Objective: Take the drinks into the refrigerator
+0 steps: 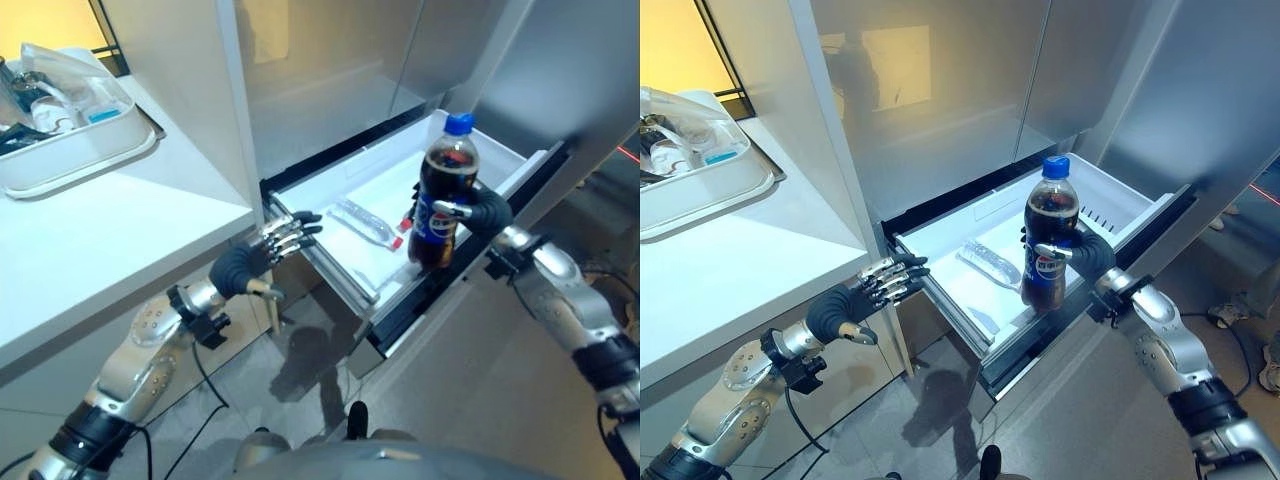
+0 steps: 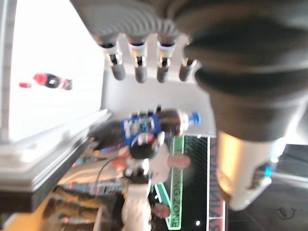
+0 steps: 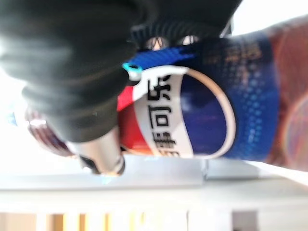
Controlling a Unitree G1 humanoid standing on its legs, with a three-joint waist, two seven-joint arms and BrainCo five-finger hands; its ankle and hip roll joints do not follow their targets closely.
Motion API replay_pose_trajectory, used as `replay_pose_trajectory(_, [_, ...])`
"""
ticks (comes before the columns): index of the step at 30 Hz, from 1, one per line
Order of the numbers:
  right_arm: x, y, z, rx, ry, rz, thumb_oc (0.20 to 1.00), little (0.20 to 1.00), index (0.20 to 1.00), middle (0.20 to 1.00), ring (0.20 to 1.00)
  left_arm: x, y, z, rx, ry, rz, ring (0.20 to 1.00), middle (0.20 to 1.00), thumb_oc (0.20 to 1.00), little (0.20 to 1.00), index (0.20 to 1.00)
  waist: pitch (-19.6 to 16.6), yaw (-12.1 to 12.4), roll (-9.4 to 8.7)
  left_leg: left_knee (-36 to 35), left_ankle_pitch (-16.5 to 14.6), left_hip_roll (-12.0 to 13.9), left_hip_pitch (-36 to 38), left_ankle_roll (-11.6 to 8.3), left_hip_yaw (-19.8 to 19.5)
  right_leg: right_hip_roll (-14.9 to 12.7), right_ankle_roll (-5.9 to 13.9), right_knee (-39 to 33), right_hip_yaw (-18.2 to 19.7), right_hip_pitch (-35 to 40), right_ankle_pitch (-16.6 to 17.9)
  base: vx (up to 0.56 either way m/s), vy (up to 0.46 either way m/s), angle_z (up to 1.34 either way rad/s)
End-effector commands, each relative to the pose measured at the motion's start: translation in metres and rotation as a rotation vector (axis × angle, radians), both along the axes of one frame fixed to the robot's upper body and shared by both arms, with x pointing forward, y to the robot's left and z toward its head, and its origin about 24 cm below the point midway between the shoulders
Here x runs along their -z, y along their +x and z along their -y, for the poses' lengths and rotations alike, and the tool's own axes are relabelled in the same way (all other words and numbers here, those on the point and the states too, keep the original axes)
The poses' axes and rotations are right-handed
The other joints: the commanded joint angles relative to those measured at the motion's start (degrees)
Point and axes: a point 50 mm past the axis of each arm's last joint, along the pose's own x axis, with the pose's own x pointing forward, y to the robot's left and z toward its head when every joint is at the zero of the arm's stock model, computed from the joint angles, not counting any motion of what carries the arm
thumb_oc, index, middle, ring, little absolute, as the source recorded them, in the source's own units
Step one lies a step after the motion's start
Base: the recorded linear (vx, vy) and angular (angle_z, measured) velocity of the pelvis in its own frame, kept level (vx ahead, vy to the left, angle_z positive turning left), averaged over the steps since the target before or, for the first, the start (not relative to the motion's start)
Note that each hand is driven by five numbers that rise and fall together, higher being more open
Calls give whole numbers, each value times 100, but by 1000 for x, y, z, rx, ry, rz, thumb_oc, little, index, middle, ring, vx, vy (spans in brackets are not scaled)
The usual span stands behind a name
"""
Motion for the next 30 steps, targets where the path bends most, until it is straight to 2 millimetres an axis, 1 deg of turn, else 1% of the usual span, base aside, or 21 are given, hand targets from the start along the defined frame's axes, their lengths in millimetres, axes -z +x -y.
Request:
replay_pose_trajectory(1, [-106,18,-7,-16,-57,389,200,200,200,200,200,-21,-7,15,123,-54,57,1000,1000,1000,1000,1000,220,152,12,80,-332,-151,-133,415,-287,-290,506,1103,-33,-242,-638,-100,-33,-3])
replay_pose_trajectory(2, [-117,23,-6,3,-103,405,200,200,200,200,200,-21,-9,16,147,-44,43,1000,1000,1000,1000,1000,309,190,4,94,-274,-135,-254,403,-299,-274,498,1125,-44,-346,-626,-49,-14,-1])
replay_pose_trajectory(3, [-117,23,-6,3,-103,405,200,200,200,200,200,-21,-9,16,147,-44,43,1000,1000,1000,1000,1000,309,190,4,94,-274,-135,-254,403,-299,-274,498,1125,-44,-346,-626,-73,-22,0])
replay_pose_trajectory(6, [-140,32,-7,35,-190,449,200,200,200,200,200,-21,-11,20,192,-28,17,1000,1000,1000,1000,1000,449,224,14,108,-148,-106,-512,374,-340,-239,482,1137,-72,-548,-593,-61,-19,1])
replay_pose_trajectory(8, [-147,35,-9,42,-233,461,200,200,200,200,200,-20,-12,21,204,-22,4,1000,1000,1000,1000,1000,526,251,18,112,-105,-92,-604,364,-367,-229,478,1147,-87,-626,-578,-35,-11,2])
replay_pose_trajectory(11, [-152,38,-11,46,-263,465,200,200,200,200,200,-21,-13,23,222,-21,0,1000,1000,1000,1000,1000,574,263,33,109,-74,-91,-668,353,-394,-222,474,1152,-109,-674,-569,-16,-6,5])
replay_pose_trajectory(12, [-156,41,-10,55,-307,460,200,200,200,200,200,-20,-13,24,238,-9,-13,1000,1000,1000,1000,1000,625,281,35,110,-51,-88,-717,343,-417,-219,465,1160,-116,-719,-564,-23,-4,7])
replay_pose_trajectory(16, [-161,45,-12,60,-370,458,200,200,200,200,200,-21,-15,26,264,5,-26,1000,1000,1000,1000,1000,716,305,50,111,-16,-79,-793,330,-435,-218,465,1186,-131,-790,-554,-17,-1,1])
replay_pose_trajectory(17, [-162,48,-13,63,-410,446,200,200,200,200,200,-22,-16,28,290,19,-23,1000,1000,1000,1000,1000,783,310,76,116,1,-75,-842,322,-448,-217,460,1199,-131,-838,-549,-37,0,2])
replay_pose_trajectory(18, [-163,49,-13,63,-411,447,200,200,200,200,200,-23,-16,28,290,17,-22,1000,1000,1000,1000,1000,785,307,82,118,1,-75,-846,322,-448,-217,460,1201,-131,-842,-549,-57,-1,2])
replay_pose_trajectory(19, [-164,51,-10,83,-440,441,200,200,200,200,200,-24,-16,30,308,27,-18,1000,1000,1000,1000,1000,850,315,99,131,16,-85,-894,317,-453,-213,458,1217,-145,-899,-536,-32,-4,3])
replay_pose_trajectory(20, [-164,51,-10,83,-441,442,200,200,200,200,200,-24,-16,30,308,26,-18,1000,1000,1000,1000,1000,851,314,103,133,15,-85,-898,317,-454,-213,457,1220,-145,-904,-537,-47,-13,4])
replay_pose_trajectory(26, [-169,58,-10,129,-504,442,200,200,200,200,200,-31,-15,34,342,54,18,1000,1000,1000,1000,1000,1118,382,218,195,96,-76,-1109,299,-494,-224,451,1322,-125,-1137,-511,-51,-4,3])
replay_pose_trajectory(29, [-168,61,-10,136,-518,437,200,200,200,200,200,-33,-15,35,342,58,28,1000,1000,1000,1000,1000,1213,399,259,223,119,-70,-1203,299,-502,-223,446,1383,-109,-1241,-503,-64,-4,1])
replay_pose_trajectory(30, [-164,63,-9,148,-544,418,200,200,200,200,200,-35,-14,36,343,63,42,1000,1000,1000,1000,1000,1297,405,287,235,156,-64,-1269,296,-503,-216,444,1432,-103,-1331,-500,-63,-9,0])
